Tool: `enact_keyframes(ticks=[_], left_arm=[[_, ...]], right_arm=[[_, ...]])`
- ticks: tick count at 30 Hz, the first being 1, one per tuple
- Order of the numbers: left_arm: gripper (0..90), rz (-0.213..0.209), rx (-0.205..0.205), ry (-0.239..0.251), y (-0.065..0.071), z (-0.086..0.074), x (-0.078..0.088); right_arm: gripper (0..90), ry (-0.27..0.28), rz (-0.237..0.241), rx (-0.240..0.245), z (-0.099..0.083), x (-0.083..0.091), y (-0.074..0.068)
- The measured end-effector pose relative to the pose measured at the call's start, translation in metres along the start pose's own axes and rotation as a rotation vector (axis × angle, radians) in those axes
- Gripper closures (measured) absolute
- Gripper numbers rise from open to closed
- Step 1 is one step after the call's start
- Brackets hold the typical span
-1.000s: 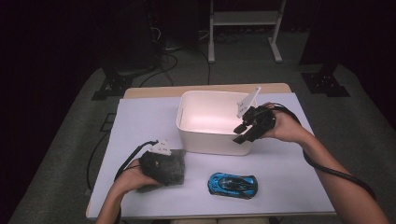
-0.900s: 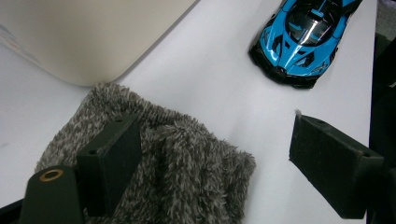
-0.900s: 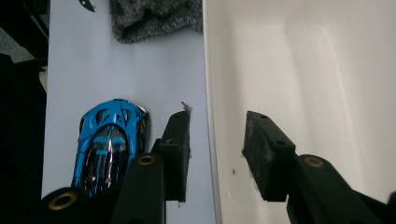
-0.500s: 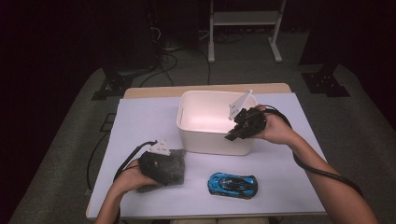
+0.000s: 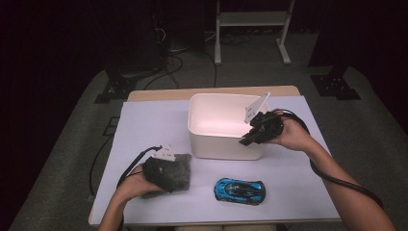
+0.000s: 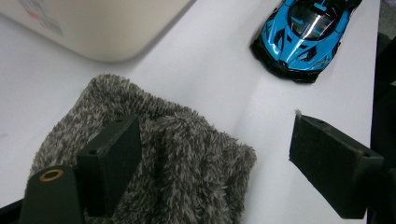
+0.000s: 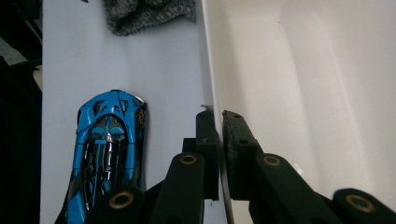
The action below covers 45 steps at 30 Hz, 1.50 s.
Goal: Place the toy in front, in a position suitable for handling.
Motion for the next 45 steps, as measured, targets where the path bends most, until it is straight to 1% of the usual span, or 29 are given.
enact_keyframes(ticks=[3,4,5,6,9,11,13,16,20,22,24,27,31,34,36,43,45], left_arm=[[16.4,-0.002,-0.001,0.002,0.0,0.0,-0.001],[16.4,-0.002,0.005,0.008,0.001,0.001,-0.002],[16.4,-0.002,0.004,0.007,0.001,0.001,-0.002],[16.4,-0.003,0.003,0.005,0.001,0.001,-0.002],[16.4,-0.006,0.003,0.004,0.001,0.002,-0.003],[16.4,-0.009,-0.005,-0.003,0.001,0.002,-0.004],[16.4,-0.009,-0.001,0.0,0.001,0.003,-0.005],[16.4,-0.013,-0.011,-0.009,0.001,0.003,-0.005],[16.4,-0.014,-0.007,-0.002,0.002,0.005,-0.005],[16.4,-0.014,-0.008,-0.001,0.002,0.005,-0.005],[16.4,-0.016,-0.005,0.003,0.002,0.005,-0.005],[16.4,-0.016,-0.004,0.004,0.002,0.005,-0.006],[16.4,-0.012,-0.007,0.003,0.001,0.006,-0.006],[16.4,-0.011,-0.014,-0.004,0.001,0.006,-0.006],[16.4,-0.01,-0.011,0.0,0.001,0.007,-0.006],[16.4,0.001,-0.021,0.001,0.001,0.007,-0.003],[16.4,0.004,-0.022,0.011,0.002,0.008,-0.002]], right_arm=[[86.2,-0.016,-0.03,0.008,-0.003,0.002,0.003],[86.5,-0.025,-0.035,0.006,-0.005,0.003,0.003],[86.6,-0.032,-0.042,0.01,-0.007,0.003,0.005],[86.6,-0.043,-0.042,0.004,-0.01,0.004,0.004],[86.2,-0.047,-0.037,-0.001,-0.016,0.009,0.005],[86.0,-0.046,-0.032,-0.003,-0.02,0.011,0.004],[86.0,-0.045,-0.024,-0.003,-0.023,0.013,0.003],[85.7,-0.044,-0.015,-0.002,-0.027,0.017,0.002],[84.1,-0.041,-0.003,-0.014,-0.032,0.019,0.001],[80.5,-0.035,0.0,-0.025,-0.032,0.019,0.0],[70.6,-0.029,0.004,-0.025,-0.031,0.018,-0.001],[62.8,-0.024,0.006,-0.027,-0.028,0.016,-0.005],[59.6,0.003,0.019,-0.029,-0.024,0.016,-0.008],[54.7,0.019,0.014,-0.031,-0.021,0.017,-0.009],[52.2,0.03,0.008,-0.036,-0.019,0.018,-0.009],[43.8,0.094,0.001,-0.049,-0.008,0.029,-0.012],[41.8,0.111,0.0,-0.048,-0.005,0.032,-0.014]])
Point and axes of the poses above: each handheld gripper's, and its own axes: x roughly backward along the jaws, z roughly out of its top, y roughly to its right, the point moved 10 cm from there along -x, roughly forward along the jaws, and after that the axes turned 13 degrees about -z, right-handed, at the moved point
